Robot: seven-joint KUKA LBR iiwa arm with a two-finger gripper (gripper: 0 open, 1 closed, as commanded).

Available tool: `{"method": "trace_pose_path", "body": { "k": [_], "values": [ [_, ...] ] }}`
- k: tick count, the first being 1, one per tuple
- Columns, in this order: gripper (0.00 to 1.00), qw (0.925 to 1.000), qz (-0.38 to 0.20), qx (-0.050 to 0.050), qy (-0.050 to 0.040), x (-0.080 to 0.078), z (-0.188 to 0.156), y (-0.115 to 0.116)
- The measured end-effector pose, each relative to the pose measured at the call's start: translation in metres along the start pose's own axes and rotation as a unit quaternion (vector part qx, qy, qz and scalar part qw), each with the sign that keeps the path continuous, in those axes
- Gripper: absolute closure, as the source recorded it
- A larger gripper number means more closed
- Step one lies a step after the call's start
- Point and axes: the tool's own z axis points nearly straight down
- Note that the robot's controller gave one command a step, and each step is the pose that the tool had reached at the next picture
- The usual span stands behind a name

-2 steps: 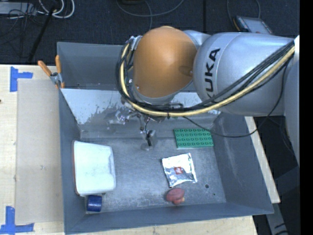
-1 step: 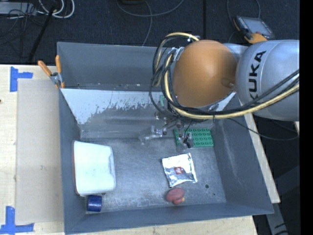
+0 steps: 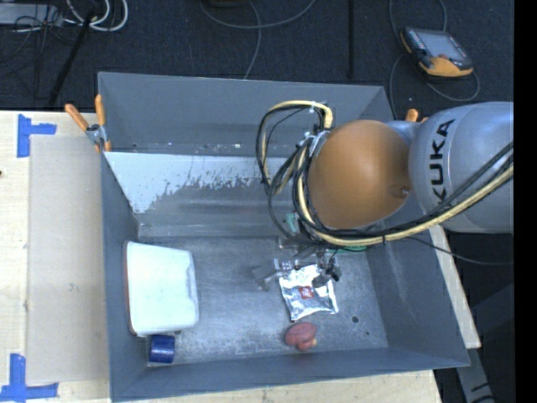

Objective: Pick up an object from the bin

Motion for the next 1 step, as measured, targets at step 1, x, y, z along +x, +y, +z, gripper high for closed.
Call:
{"method": "trace_pose_path", "body": {
  "k": [1],
  "values": [
    [0.00, 0.9995, 0.032, 0.001, -0.0007, 0.0032, 0.0523, -0.0217]
  ]
}}
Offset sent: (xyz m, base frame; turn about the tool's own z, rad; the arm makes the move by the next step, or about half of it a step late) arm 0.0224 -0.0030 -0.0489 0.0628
